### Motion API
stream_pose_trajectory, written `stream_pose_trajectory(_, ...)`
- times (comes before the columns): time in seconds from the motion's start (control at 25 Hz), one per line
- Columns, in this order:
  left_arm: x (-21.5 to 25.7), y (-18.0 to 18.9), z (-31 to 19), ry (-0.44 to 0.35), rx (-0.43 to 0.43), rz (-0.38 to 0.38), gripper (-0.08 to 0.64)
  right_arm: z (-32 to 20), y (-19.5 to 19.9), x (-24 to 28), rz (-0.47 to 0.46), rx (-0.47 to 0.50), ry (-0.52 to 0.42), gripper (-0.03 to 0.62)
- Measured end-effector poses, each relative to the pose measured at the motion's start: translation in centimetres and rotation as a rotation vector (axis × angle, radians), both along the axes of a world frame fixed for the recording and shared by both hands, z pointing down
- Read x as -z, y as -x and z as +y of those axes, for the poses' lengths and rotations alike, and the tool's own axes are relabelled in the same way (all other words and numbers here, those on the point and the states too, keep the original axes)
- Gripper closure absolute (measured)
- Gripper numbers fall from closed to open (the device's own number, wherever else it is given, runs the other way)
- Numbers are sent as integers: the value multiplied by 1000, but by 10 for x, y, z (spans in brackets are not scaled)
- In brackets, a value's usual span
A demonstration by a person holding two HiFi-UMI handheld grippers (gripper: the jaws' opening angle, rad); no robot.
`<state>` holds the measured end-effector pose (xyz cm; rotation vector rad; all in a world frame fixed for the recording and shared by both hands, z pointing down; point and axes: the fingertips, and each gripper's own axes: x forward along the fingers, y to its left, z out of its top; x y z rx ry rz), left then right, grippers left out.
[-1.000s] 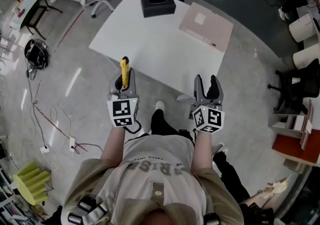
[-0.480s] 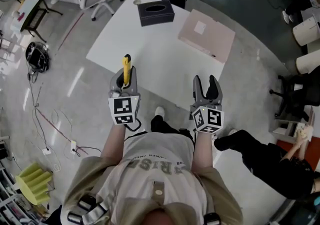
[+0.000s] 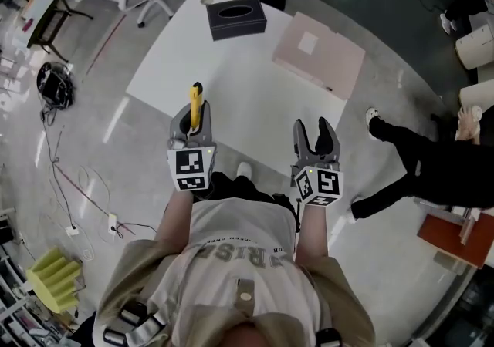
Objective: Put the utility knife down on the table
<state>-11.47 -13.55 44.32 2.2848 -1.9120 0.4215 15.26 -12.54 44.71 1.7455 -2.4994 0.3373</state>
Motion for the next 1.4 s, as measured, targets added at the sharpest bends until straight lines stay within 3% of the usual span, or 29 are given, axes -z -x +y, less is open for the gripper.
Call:
stream_pose_trajectory(0.4,-19,-11,-20,36,-73,19,522,-7,16,-15,32,13,39,350)
stream_pose_trajectory(0.6,-15,-19,-41,42,-166,1,523,-20,27,-11,39,17,37,350)
stream_pose_trajectory(0.76,-19,-31,-50,82,-290,-6,522,-26,37,-6,44,48,31,350)
stream_pose_trajectory(1.12,-50,-52,-62,173,-547,-154,522,-42,52,-3,141,163,37,350)
stream_pose_trajectory(1.4,-72,-68,-64,220,-713,-267,522,-45,72,-6,254,341,55,350)
